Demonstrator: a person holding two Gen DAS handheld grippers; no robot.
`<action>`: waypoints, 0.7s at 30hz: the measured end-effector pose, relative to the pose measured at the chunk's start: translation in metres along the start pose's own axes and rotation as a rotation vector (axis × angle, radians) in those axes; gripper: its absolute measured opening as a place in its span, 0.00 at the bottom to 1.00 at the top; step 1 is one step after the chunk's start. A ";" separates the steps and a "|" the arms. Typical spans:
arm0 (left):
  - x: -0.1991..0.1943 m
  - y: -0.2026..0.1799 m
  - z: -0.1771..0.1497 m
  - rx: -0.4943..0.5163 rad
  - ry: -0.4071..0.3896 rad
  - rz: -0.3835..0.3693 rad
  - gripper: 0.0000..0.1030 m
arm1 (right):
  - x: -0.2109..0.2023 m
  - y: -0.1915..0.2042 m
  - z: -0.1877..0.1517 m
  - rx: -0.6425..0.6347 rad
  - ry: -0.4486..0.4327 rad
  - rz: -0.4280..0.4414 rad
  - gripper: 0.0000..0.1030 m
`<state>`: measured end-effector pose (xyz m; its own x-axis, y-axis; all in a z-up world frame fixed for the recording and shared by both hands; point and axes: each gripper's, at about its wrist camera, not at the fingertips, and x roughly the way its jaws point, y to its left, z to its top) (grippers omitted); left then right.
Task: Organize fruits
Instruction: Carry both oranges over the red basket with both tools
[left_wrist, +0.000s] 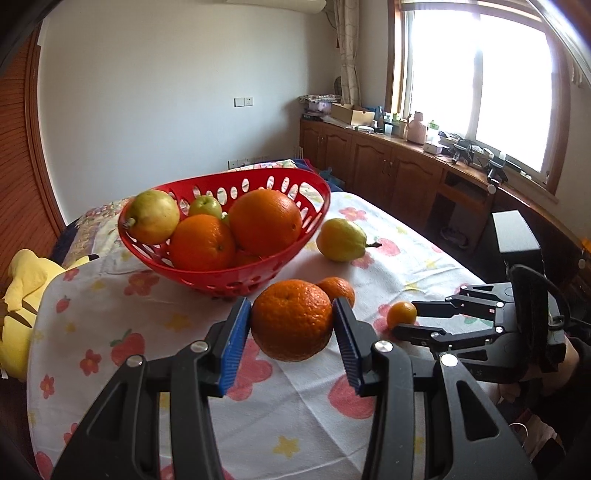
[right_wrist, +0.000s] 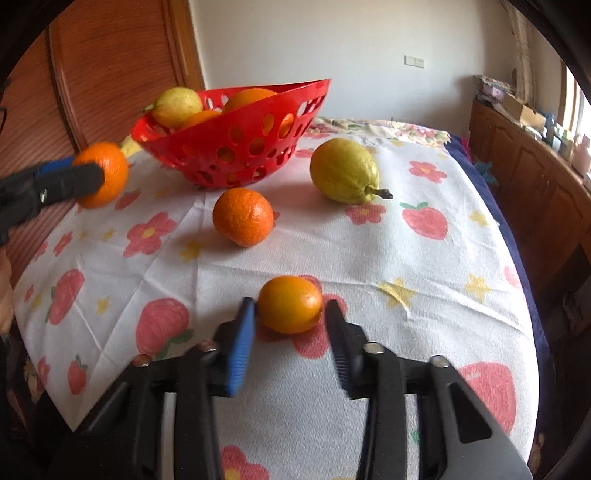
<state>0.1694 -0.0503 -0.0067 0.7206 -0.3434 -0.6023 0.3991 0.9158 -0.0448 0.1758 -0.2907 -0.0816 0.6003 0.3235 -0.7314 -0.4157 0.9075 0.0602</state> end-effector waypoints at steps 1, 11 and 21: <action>0.000 0.001 0.001 0.000 -0.002 0.002 0.43 | -0.001 0.001 0.000 -0.006 -0.003 -0.002 0.35; 0.000 0.028 0.025 -0.015 -0.042 0.028 0.43 | -0.033 -0.002 0.039 -0.033 -0.101 0.040 0.35; 0.027 0.054 0.053 -0.029 -0.048 0.051 0.43 | -0.046 -0.005 0.120 -0.105 -0.208 0.070 0.35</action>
<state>0.2403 -0.0212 0.0170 0.7662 -0.3053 -0.5654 0.3454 0.9377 -0.0383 0.2323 -0.2782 0.0331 0.6905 0.4429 -0.5718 -0.5238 0.8514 0.0271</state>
